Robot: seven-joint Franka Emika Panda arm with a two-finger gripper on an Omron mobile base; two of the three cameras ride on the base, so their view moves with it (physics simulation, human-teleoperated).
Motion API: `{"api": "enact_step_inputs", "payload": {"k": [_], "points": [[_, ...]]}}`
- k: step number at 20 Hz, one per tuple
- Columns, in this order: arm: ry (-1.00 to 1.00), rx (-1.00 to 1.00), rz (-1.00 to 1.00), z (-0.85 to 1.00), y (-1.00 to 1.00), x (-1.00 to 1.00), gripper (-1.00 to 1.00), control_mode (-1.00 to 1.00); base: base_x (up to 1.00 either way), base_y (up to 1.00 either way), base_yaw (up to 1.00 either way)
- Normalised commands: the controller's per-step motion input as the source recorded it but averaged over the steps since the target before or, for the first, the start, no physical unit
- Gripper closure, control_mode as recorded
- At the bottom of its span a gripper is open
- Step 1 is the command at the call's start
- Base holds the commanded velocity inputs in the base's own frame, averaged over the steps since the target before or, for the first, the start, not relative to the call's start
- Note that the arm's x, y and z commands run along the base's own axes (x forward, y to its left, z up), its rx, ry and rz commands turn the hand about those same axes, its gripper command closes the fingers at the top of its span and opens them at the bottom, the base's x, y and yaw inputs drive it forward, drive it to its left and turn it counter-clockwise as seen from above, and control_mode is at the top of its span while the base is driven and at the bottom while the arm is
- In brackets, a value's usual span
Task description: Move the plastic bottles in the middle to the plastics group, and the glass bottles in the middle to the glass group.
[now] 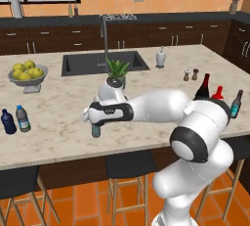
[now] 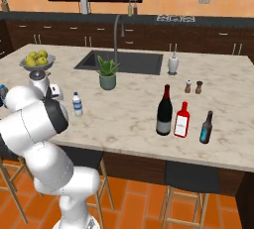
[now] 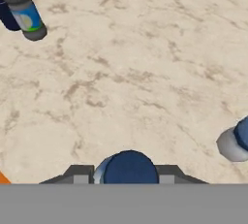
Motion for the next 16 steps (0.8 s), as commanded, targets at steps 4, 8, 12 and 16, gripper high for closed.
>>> {"api": "enact_step_inputs", "payload": {"k": [4, 8, 12, 16], "points": [[0.00, 0.00, 0.17, 0.17, 0.98, -0.02, 1.00, -1.00, 0.00, 0.00, 0.00], [-0.04, 0.00, 0.12, 0.00, 0.64, -0.27, 1.00, -1.00, 0.00, 0.00, 0.00], [-0.05, 0.00, 0.05, -0.13, 0.50, -0.06, 1.00, -1.00, 0.00, 0.00, 0.00], [-0.04, 0.00, 0.01, 0.00, 0.56, 0.08, 1.00, -1.00, 0.00, 0.00, 0.00]]}}
